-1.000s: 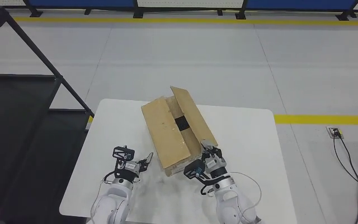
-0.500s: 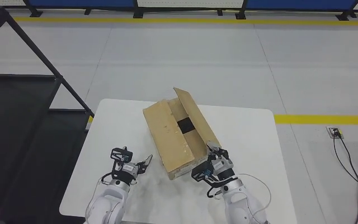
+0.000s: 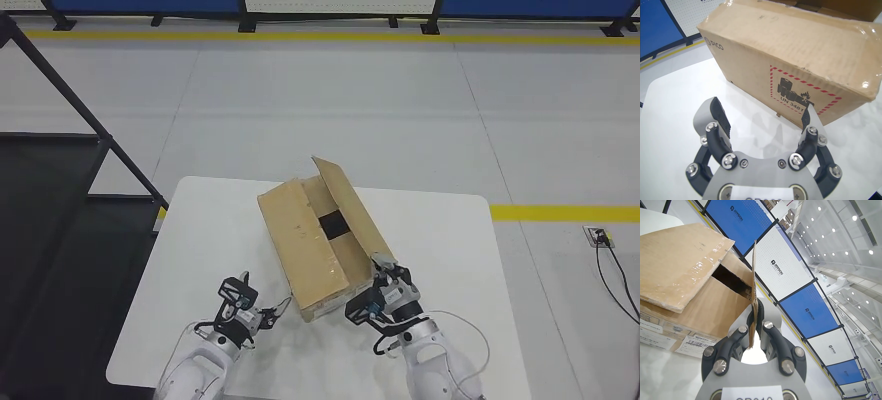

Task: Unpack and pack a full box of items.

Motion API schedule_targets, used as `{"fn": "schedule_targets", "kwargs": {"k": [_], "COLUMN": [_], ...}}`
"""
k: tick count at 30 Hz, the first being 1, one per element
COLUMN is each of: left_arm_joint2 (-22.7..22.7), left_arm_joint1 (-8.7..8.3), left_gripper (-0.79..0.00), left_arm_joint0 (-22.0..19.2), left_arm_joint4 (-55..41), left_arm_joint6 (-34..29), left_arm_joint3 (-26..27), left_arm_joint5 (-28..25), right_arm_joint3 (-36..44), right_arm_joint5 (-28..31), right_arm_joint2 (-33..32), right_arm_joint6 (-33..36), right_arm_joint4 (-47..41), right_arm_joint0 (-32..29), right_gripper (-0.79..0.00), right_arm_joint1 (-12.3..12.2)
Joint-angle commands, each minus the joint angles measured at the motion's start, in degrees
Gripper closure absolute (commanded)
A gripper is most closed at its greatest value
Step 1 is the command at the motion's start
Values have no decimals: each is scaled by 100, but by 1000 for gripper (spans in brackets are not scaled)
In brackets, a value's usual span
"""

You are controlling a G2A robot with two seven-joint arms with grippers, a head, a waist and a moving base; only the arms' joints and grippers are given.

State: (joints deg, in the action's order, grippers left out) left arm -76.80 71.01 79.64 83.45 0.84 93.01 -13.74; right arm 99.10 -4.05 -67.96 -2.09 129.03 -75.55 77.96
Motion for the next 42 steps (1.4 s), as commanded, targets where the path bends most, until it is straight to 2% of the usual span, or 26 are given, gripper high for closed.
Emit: {"fn": "schedule_targets", "kwargs": {"k": [1, 9, 17, 25, 38, 42], "left_arm_joint2": [31, 179, 397, 726, 1221, 1225], "left_arm_joint1": [1, 14, 34, 71, 173, 176], "left_gripper": [-785, -785, -785, -785, -785, -785], "left_arm_joint0": [-4, -74, -194, -369, -687, -688], "left_arm_joint4": [24, 94, 213, 364, 194, 165], "left_arm_joint6": [0, -49, -101, -158, -186, -101], "left_arm_joint3": [5, 16, 15, 5, -133, -119], "left_arm_joint5": [-6, -38, -105, -207, -270, -286], "right_arm_joint3": [14, 202, 745, 1007, 1080, 1096], "right_arm_joint5": [-26, -86, 501, 847, 904, 972], "right_arm_joint2": [-14, -217, -805, -1263, -1479, -1484], "right_arm_joint6": [28, -57, -731, -1309, -1617, -1699], "right_arm_joint4": [-14, -222, -989, -1548, -1919, -2084], "right_arm_joint0": [-17, -242, -830, -1203, -1423, -1450], "right_gripper": [-785, -785, -785, -785, -785, -785], "right_arm_joint1": [2, -18, -127, -206, -257, -266]}}
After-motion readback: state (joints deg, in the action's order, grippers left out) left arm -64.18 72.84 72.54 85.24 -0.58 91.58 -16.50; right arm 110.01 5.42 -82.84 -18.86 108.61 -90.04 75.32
